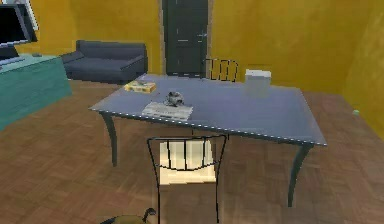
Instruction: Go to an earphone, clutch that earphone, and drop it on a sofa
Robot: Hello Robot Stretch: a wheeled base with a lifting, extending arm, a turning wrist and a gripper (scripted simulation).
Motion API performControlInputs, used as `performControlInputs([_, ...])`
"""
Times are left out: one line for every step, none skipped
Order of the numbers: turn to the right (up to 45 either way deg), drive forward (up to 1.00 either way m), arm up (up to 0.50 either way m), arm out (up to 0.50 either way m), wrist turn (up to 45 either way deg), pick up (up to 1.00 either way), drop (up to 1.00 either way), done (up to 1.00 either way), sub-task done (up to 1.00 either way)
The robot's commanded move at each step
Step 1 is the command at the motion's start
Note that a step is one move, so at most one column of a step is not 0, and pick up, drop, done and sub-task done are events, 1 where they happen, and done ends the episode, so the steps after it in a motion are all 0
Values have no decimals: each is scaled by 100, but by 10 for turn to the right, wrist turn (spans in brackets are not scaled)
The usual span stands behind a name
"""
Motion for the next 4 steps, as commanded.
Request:
performControlInputs([0, 5, 0, 0, 0, 0, 0, 0, 0])
performControlInputs([-450, 0, 0, 0, 0, 0, 0, 0, 0])
performControlInputs([-60, 0, 0, 0, 0, 0, 0, 0, 0])
performControlInputs([0, 75, 0, 0, 0, 0, 0, 0, 0])
